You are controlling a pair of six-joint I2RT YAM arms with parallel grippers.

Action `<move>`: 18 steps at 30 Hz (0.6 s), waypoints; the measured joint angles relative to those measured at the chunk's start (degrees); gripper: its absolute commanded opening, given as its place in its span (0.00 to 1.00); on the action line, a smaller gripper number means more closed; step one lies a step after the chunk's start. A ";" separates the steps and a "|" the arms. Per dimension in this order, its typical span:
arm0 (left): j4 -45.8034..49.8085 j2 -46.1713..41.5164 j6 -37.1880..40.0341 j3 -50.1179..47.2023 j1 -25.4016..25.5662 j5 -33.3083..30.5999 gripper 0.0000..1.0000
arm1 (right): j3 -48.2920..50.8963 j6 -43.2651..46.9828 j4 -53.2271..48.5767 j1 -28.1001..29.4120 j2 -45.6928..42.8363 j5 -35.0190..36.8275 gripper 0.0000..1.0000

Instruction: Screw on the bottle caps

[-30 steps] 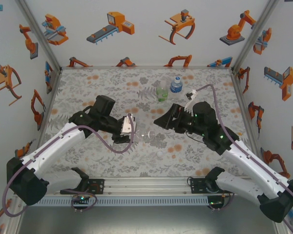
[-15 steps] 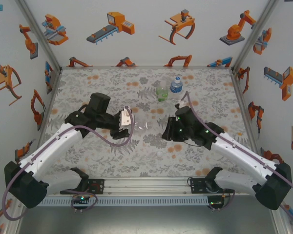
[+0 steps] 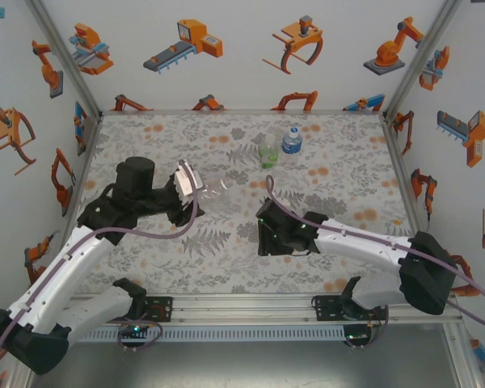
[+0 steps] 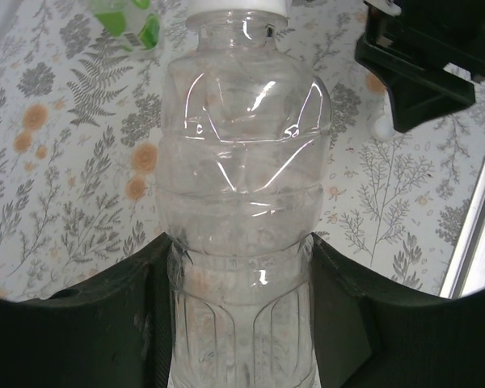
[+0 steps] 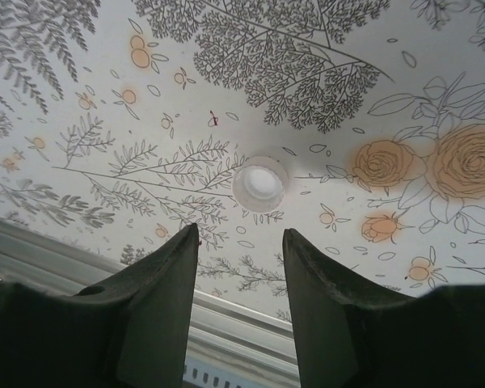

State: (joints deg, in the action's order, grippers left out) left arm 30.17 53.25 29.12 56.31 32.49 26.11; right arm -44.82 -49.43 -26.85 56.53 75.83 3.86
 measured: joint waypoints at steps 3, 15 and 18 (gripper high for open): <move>-1.79 -1.51 -1.40 -3.17 -0.37 -1.25 0.00 | 0.48 -1.25 0.92 1.40 1.51 1.64 0.46; -3.45 -0.85 -2.78 -3.58 -1.42 -2.05 0.00 | 0.39 -3.23 2.71 2.23 5.27 4.81 0.44; -3.58 -0.74 -2.78 -3.58 -1.42 -1.81 0.00 | 0.31 -3.30 2.75 2.23 6.75 4.79 0.43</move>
State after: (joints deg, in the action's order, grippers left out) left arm 26.59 52.51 26.35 52.73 31.07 24.29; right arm -44.51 -52.73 -24.10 58.76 82.59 8.64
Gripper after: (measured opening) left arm 0.527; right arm 0.444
